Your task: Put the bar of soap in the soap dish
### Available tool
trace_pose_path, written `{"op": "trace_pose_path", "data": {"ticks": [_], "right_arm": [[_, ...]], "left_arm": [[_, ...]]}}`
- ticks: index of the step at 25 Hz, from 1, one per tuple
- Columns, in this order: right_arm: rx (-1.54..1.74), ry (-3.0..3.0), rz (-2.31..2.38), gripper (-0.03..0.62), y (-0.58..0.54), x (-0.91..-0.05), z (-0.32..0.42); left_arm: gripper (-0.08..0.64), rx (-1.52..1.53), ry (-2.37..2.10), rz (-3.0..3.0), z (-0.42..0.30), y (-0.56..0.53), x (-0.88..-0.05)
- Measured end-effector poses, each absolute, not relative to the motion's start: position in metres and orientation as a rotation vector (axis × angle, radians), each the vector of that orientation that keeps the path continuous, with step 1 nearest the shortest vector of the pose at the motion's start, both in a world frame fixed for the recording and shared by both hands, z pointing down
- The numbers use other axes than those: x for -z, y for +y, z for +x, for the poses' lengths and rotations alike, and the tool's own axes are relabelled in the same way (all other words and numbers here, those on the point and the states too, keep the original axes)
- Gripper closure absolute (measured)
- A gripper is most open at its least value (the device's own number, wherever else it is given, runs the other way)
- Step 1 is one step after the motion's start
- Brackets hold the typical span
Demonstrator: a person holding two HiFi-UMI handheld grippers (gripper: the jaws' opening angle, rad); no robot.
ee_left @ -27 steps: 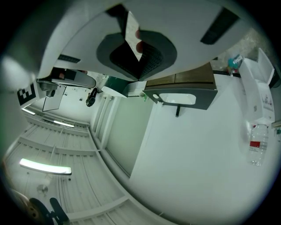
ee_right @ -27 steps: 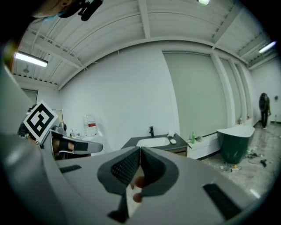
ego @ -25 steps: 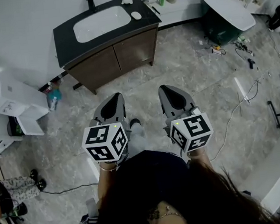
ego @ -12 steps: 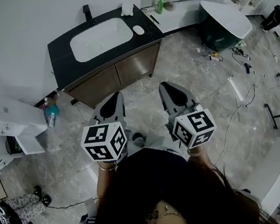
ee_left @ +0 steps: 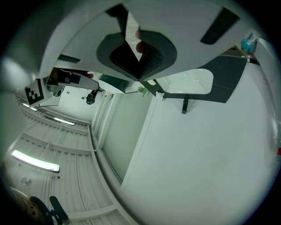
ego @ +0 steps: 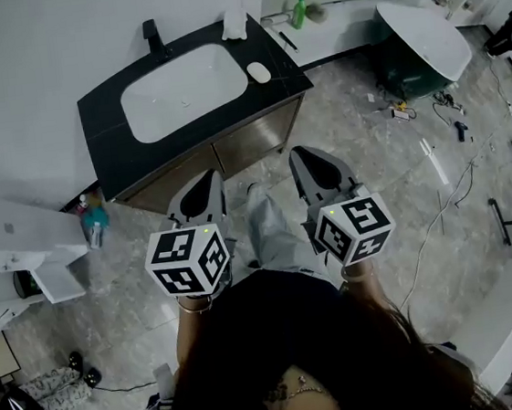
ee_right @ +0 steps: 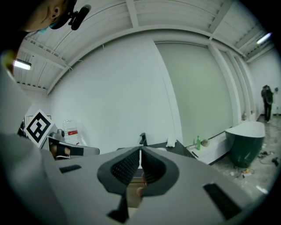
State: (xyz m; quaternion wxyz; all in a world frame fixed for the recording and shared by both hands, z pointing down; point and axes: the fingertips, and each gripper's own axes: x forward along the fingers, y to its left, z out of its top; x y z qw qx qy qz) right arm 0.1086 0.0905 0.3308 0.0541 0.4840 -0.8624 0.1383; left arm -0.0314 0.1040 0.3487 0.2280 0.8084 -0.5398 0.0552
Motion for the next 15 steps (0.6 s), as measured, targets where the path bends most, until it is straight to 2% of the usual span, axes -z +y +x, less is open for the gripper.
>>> {"op": "trace_pose_path", "data": {"ticks": [15], "right_arm": [[-0.493,-2.535,1.252,0.572,-0.156,-0.382,0.109]], "left_arm": [[0.561,-0.174,-1.642,2.085,-0.047,-0.111,-0.35]]}}
